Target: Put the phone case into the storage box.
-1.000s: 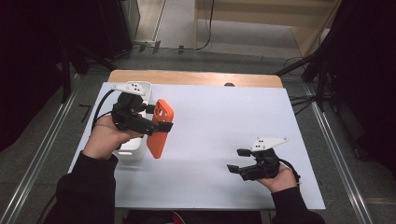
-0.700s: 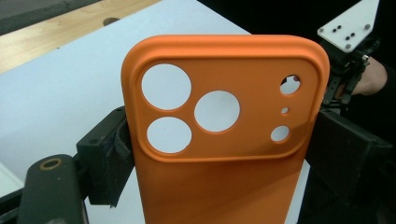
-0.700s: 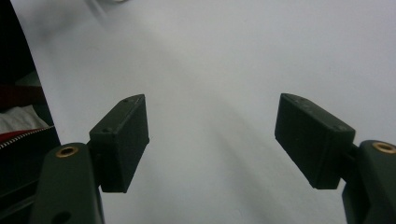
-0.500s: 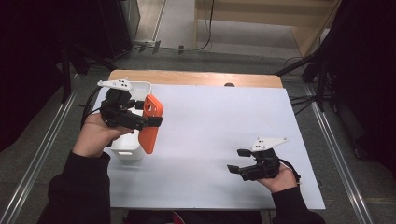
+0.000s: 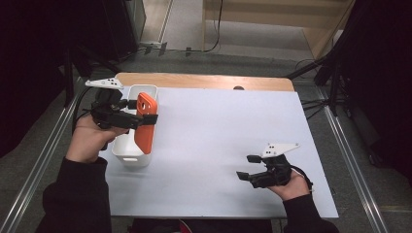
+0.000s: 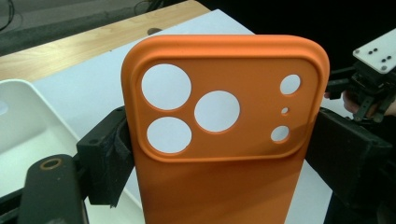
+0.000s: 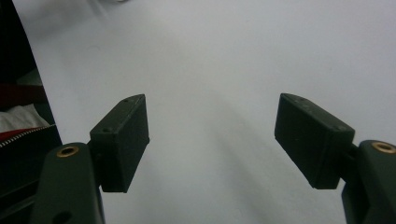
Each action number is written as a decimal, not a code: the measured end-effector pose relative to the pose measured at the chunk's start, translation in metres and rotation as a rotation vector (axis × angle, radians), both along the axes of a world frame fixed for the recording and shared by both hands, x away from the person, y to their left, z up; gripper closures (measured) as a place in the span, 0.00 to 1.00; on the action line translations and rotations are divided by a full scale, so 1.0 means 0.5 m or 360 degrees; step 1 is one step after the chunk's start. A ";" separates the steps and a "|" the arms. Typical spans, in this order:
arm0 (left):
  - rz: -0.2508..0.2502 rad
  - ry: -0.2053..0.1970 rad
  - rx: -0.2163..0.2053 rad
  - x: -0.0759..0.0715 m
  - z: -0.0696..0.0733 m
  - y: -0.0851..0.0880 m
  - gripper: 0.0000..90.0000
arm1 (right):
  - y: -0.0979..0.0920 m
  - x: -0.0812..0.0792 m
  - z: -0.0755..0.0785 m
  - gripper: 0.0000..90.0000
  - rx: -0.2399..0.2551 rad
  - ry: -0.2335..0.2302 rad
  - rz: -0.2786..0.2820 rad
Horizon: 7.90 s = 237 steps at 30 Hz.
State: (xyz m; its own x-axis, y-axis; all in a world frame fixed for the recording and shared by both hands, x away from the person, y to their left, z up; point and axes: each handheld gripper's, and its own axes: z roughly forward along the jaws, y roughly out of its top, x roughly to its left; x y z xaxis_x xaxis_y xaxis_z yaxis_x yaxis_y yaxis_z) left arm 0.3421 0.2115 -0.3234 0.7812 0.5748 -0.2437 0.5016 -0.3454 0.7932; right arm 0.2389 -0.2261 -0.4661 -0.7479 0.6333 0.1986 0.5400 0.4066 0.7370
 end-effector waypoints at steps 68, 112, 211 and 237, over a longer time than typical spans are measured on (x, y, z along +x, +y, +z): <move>0.0701 -0.0181 0.0130 0.216 0.035 -0.042 0.18 | -0.006 -0.011 0.005 0.28 0.0018 -0.0024 -0.0012; 0.1027 -0.0275 0.0184 0.314 -0.058 -0.028 0.17 | -0.007 -0.009 0.009 0.28 0.0056 -0.0020 -0.0027; 0.1064 -0.0096 0.0381 0.328 -0.191 -0.027 0.08 | 0.006 -0.004 0.000 0.28 0.0060 0.0014 0.0004; 0.1020 -0.0123 0.0312 0.319 -0.100 0.011 0.08 | 0.009 -0.005 -0.002 0.28 0.0052 0.0026 0.0015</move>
State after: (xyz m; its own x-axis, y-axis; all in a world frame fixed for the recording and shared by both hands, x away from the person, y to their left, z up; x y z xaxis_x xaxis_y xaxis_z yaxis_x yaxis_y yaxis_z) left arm 0.5018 0.2168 -0.3736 0.2817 0.9585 -0.0447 0.5994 -0.1394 0.7882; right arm 0.2363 -0.2214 -0.4671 -0.7504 0.6192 0.2313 0.5483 0.3877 0.7410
